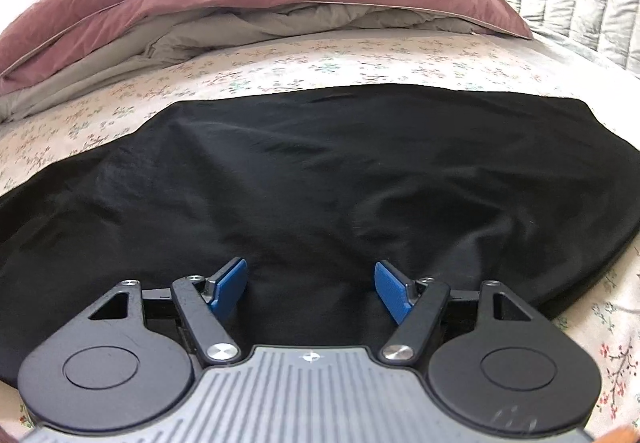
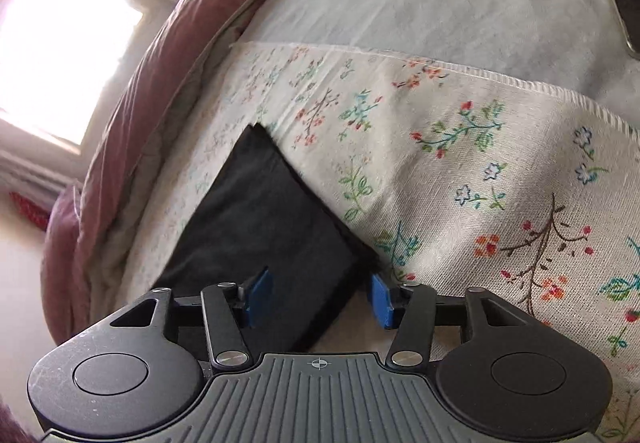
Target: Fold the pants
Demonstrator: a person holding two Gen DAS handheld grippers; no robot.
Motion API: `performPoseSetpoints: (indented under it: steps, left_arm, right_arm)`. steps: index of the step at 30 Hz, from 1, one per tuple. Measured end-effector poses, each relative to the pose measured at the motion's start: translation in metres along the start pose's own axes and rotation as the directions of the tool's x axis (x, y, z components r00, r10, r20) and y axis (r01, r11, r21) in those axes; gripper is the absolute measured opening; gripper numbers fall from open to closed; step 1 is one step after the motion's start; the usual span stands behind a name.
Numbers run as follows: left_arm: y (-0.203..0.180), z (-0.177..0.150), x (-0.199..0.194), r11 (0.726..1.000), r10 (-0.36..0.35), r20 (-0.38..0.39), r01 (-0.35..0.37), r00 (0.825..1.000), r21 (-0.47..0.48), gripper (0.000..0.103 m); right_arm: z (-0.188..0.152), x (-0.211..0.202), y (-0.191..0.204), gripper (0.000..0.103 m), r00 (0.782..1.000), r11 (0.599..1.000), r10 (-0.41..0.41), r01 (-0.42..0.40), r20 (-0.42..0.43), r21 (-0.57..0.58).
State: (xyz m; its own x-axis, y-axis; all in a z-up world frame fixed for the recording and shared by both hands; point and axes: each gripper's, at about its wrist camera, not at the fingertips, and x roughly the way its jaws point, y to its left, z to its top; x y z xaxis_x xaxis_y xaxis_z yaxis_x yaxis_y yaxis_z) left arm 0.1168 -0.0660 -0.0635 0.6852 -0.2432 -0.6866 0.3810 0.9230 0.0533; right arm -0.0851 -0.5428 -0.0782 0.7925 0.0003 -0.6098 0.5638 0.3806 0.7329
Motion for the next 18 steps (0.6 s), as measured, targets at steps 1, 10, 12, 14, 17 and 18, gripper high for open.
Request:
performPoseSetpoints:
  steps: [1,10,12,14,17,18]
  left_arm:
    - [-0.002,0.002,-0.001,1.000,-0.014,-0.001,0.014,1.000,0.004,0.095]
    - [0.002,0.009,0.007,0.994,-0.096,-0.052,0.093,0.994,-0.053,0.097]
    - [0.005,0.013,0.004,0.993,-0.108,-0.061,0.105,0.992,-0.059,0.097]
    - [0.014,0.018,-0.001,0.988,-0.112,-0.030,0.108,0.993,-0.107,0.097]
    - [0.024,0.018,0.005,0.985,-0.090,-0.044,0.083,0.995,-0.148,0.098]
    - [0.025,0.015,0.012,0.984,-0.092,-0.088,0.077,0.992,-0.163,0.098]
  right_arm:
    - [0.000,0.000,-0.001,0.036,1.000,1.000,-0.006,0.006,0.008,0.008]
    - [-0.001,0.005,0.024,0.004,0.994,0.993,-0.071,0.078,0.079,-0.083]
    - [-0.001,0.000,0.031,0.004,0.992,0.991,-0.079,0.089,0.097,-0.103]
    - [0.000,-0.006,0.034,0.003,0.989,0.989,-0.084,0.098,0.118,-0.115]
    - [0.003,-0.013,0.036,0.003,0.985,0.986,-0.090,0.109,0.148,-0.128]
    - [0.004,-0.014,0.036,0.003,0.982,0.984,-0.102,0.123,0.158,-0.131]
